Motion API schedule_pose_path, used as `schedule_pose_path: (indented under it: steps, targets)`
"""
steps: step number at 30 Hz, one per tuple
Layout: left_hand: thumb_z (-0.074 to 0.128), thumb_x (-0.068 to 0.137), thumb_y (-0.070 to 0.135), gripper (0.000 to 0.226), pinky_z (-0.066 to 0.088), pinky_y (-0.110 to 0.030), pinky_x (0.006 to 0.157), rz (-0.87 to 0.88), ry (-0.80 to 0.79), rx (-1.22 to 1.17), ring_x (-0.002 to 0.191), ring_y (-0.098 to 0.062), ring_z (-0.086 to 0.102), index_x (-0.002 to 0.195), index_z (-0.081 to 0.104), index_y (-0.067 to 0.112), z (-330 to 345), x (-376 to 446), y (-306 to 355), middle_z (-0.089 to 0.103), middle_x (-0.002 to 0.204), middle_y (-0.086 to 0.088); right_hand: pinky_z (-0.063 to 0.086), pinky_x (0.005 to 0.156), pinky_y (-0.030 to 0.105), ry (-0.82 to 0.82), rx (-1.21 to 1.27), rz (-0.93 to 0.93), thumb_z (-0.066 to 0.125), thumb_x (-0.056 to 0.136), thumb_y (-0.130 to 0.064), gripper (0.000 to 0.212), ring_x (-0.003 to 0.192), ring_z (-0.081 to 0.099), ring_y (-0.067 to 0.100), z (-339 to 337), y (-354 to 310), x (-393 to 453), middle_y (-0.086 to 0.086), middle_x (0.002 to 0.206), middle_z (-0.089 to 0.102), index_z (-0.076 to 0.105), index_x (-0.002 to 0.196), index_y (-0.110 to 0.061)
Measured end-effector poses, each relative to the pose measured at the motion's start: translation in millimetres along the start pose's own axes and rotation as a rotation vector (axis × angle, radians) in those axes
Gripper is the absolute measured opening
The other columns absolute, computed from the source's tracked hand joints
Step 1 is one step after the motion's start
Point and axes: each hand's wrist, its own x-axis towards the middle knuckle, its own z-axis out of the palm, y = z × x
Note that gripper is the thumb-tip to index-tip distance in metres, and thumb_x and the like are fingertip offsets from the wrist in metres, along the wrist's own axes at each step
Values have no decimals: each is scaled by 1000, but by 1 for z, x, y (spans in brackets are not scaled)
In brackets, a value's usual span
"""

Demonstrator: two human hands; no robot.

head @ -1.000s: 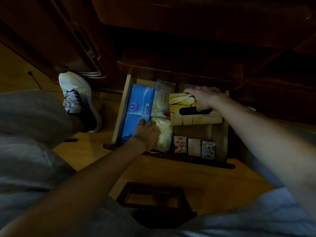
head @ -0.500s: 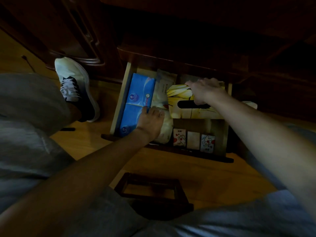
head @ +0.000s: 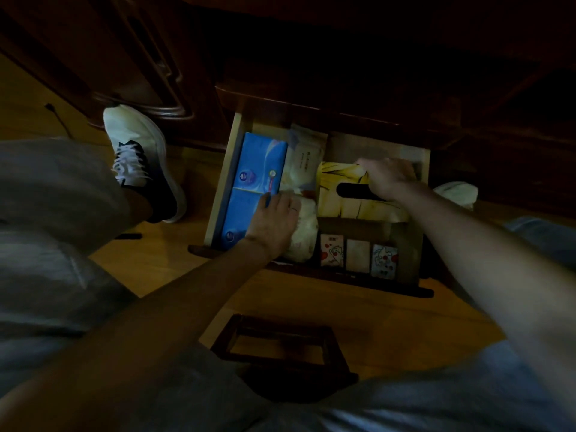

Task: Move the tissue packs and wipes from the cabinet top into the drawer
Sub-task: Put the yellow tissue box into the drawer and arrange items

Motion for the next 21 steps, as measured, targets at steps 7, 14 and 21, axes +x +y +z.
schedule_pose_path:
  steps: [7, 14, 21]
  targets:
    - [66, 67, 29, 52, 36, -46, 97, 453, 300, -1, 105, -34, 51, 112, 60, 4, -10, 18, 9, 58, 111, -16, 47, 81, 41, 73, -12, 71, 60, 91, -2, 57, 115, 62, 35, 8, 10, 4, 10, 128, 64, 46, 141, -26]
    - [44, 96, 46, 46, 29, -43, 106, 663, 6, 250, 123, -26, 48, 133, 57, 21, 14, 46, 16, 57, 131, -5, 40, 98, 48, 172, -54, 93, 66, 84, -1, 64, 122, 54, 38, 26, 21, 7, 15, 131, 59, 40, 140, -18]
    - [41, 97, 41, 38, 33, -43, 97, 631, 20, 368, 115, -28, 48, 117, 68, 24, 21, 59, 16, 57, 127, -7, 41, 98, 46, 245, -109, 109, 70, 79, -3, 65, 122, 54, 36, 39, 34, 13, 17, 129, 59, 42, 137, -14]
